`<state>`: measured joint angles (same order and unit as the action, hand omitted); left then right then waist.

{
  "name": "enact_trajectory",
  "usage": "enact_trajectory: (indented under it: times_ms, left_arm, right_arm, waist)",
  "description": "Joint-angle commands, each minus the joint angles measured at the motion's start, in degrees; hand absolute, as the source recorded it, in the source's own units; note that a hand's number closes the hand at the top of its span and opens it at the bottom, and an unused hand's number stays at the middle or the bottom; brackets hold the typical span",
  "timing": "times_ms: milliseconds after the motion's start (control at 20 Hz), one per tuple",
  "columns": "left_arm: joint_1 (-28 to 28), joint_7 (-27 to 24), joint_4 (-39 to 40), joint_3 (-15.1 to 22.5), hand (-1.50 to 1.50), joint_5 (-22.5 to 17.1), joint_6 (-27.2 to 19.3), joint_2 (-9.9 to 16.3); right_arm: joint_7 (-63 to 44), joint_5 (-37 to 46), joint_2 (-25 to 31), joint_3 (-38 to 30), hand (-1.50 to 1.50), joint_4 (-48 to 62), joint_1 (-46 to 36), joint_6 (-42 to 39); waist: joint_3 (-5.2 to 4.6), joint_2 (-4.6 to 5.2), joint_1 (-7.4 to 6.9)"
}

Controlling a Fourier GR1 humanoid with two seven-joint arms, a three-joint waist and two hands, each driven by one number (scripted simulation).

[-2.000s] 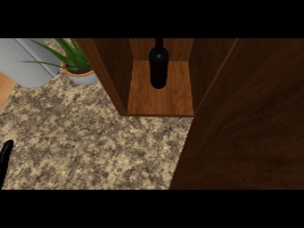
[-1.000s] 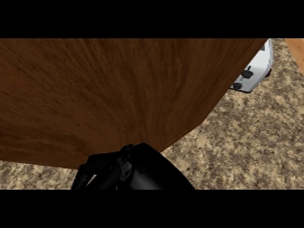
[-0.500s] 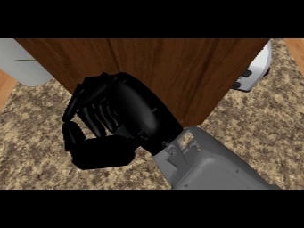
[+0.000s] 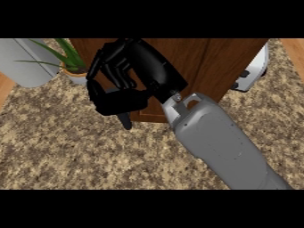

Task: Pick up the wine, place it into the cabinet and close the cabinet

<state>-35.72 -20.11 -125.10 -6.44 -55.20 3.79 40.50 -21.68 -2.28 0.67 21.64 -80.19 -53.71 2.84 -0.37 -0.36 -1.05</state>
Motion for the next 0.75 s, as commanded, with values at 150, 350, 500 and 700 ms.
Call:
enact_trajectory:
  times_ms: [150, 350, 500, 700]
  left_arm:
    - [7.5, 4.6, 0.2, 4.3, -1.50, 2.3, -6.2, -1.2]
    - [8.1, 4.4, -0.2, 7.7, -1.50, 5.2, -8.0, -3.2]
    - [10.5, 3.5, 2.1, 10.1, -1.50, 7.0, -8.5, -4.7]
    - [13.2, 3.8, 2.3, 11.2, -1.50, 8.0, -9.8, -5.7]
  right_arm:
    - [6.8, 2.4, 3.6, -6.0, 1.50, 10.9, -3.3, -0.8]
    - [9.4, 1.7, 7.0, -7.7, 1.50, 11.7, -2.4, -3.0]
    - [10.9, 1.1, 8.5, -9.0, 1.50, 13.7, -4.1, -4.5]
    - [13.2, 1.8, 6.8, -8.4, 1.50, 15.6, -3.5, -2.8]
  waist:
    - [0.38, 1.02, 0.59]
    - [0.41, 0.99, 0.62]
    - [0.35, 1.50, 0.98]
    - [0.35, 1.58, 0.86]
